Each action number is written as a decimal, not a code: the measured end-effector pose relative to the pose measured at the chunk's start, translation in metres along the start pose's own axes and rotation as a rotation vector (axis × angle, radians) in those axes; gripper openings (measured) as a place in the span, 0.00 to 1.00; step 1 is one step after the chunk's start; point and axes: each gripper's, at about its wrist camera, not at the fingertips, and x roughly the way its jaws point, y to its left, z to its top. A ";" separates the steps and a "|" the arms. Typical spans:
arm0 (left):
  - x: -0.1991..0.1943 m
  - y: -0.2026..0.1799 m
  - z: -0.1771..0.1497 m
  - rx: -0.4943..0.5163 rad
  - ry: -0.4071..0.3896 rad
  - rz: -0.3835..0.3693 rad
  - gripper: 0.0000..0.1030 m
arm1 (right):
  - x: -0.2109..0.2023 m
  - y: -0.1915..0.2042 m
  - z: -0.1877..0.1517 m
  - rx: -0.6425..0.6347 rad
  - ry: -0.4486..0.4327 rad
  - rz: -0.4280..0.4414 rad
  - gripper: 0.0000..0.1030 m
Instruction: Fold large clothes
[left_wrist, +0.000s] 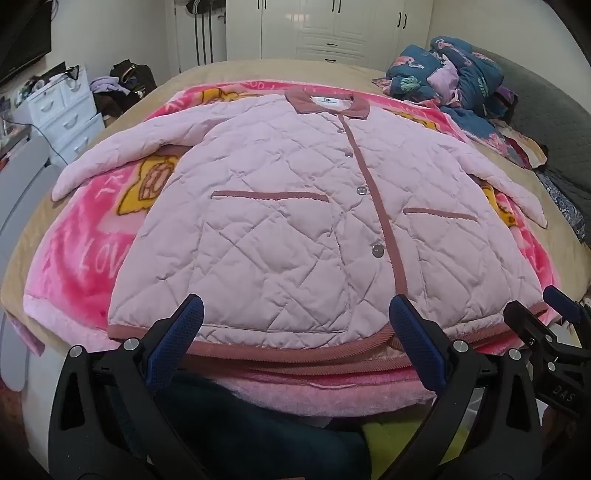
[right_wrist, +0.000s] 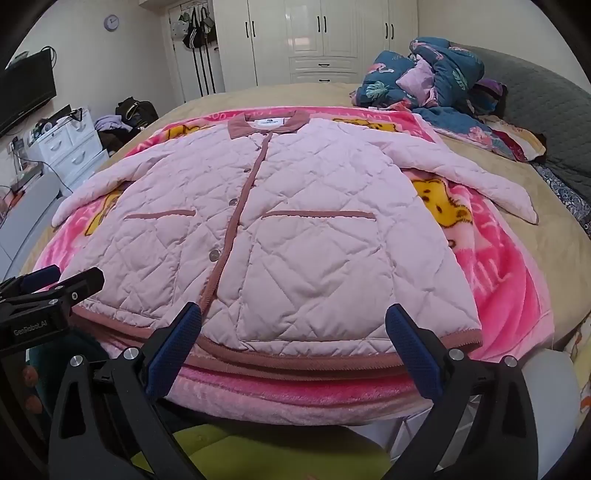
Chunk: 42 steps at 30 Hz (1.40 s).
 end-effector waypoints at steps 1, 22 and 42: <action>0.000 0.000 0.000 0.002 -0.001 0.000 0.91 | 0.000 0.000 0.000 -0.002 -0.001 0.001 0.96; -0.002 0.008 0.001 -0.005 0.001 -0.006 0.91 | -0.003 0.003 -0.002 -0.011 -0.011 0.014 0.96; -0.002 0.008 0.001 -0.006 0.000 -0.005 0.91 | -0.003 0.005 -0.002 -0.019 -0.008 0.020 0.96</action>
